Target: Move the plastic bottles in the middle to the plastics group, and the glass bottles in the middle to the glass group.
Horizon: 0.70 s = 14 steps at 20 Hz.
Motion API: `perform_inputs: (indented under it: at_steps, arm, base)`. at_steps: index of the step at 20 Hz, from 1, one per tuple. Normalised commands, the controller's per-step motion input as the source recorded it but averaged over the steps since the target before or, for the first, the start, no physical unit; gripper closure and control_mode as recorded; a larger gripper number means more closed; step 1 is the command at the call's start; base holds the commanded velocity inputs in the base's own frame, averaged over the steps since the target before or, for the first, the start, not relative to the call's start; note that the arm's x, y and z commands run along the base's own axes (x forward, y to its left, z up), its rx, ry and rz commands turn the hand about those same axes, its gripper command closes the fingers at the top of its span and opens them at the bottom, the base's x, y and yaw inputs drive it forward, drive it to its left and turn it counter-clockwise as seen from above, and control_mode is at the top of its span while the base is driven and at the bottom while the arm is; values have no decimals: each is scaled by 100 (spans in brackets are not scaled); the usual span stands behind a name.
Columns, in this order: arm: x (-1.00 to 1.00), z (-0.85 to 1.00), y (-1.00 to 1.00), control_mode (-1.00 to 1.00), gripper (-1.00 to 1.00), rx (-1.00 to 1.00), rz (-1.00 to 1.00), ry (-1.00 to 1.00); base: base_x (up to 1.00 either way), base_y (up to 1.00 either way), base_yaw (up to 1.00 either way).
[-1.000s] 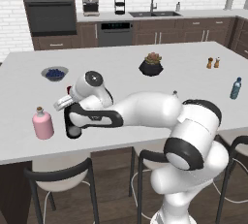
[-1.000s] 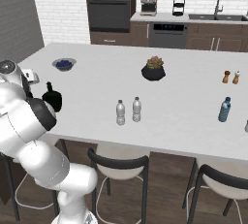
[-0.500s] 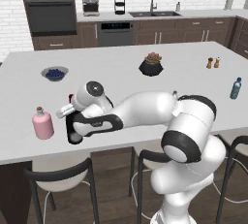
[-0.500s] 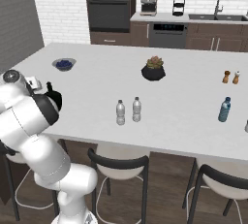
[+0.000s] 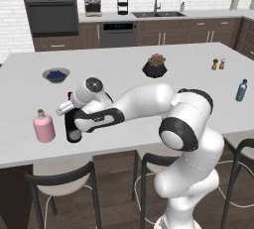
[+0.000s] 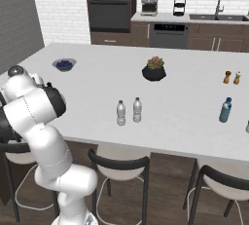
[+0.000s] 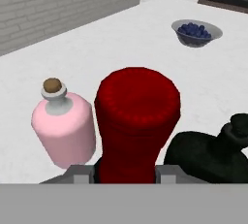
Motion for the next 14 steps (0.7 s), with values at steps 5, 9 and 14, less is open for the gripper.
perform_inputs:
  at_steps: [5, 9, 14]
  arm:
    - [31, 3, 25, -100, 100, 0, 0, 0]
    - [-13, 0, 4, -100, 100, 0, 0, 0]
    - [-6, 0, 0, -100, 100, 0, 0, 0]
  base:
    - [0, 0, 0]
    - [0, 0, 0]
    - [0, 0, 0]
